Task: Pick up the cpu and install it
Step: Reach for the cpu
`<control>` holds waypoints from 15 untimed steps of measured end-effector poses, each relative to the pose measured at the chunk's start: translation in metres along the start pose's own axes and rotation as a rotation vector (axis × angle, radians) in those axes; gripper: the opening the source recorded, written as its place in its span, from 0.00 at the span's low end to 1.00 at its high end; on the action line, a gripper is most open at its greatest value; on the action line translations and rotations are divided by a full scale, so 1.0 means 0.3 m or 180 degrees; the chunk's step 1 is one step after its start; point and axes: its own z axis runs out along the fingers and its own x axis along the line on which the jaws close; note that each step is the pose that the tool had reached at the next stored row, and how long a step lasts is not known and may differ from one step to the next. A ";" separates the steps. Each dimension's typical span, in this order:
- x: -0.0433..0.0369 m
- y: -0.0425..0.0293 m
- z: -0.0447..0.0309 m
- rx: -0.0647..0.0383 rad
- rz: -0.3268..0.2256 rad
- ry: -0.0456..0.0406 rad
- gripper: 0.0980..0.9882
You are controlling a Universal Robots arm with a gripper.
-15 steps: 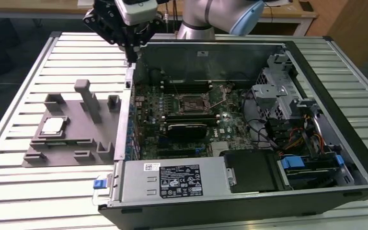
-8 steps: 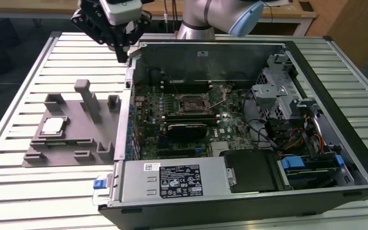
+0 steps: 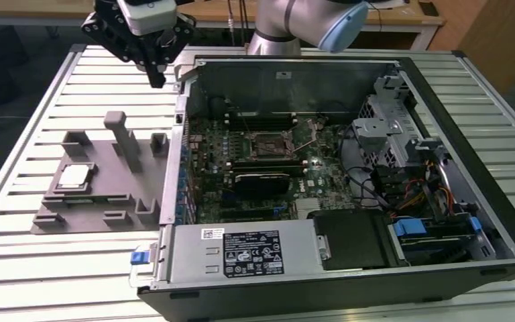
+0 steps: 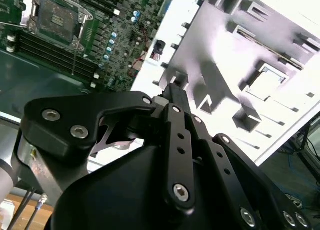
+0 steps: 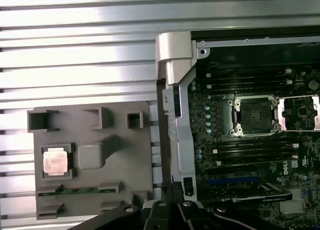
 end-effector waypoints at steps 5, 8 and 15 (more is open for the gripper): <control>0.037 -0.003 -0.001 0.0000 0.0001 0.0000 0.01; 0.057 -0.004 -0.001 -0.0002 0.0001 0.0000 0.01; 0.094 -0.007 -0.002 -0.0012 0.0001 0.0001 0.01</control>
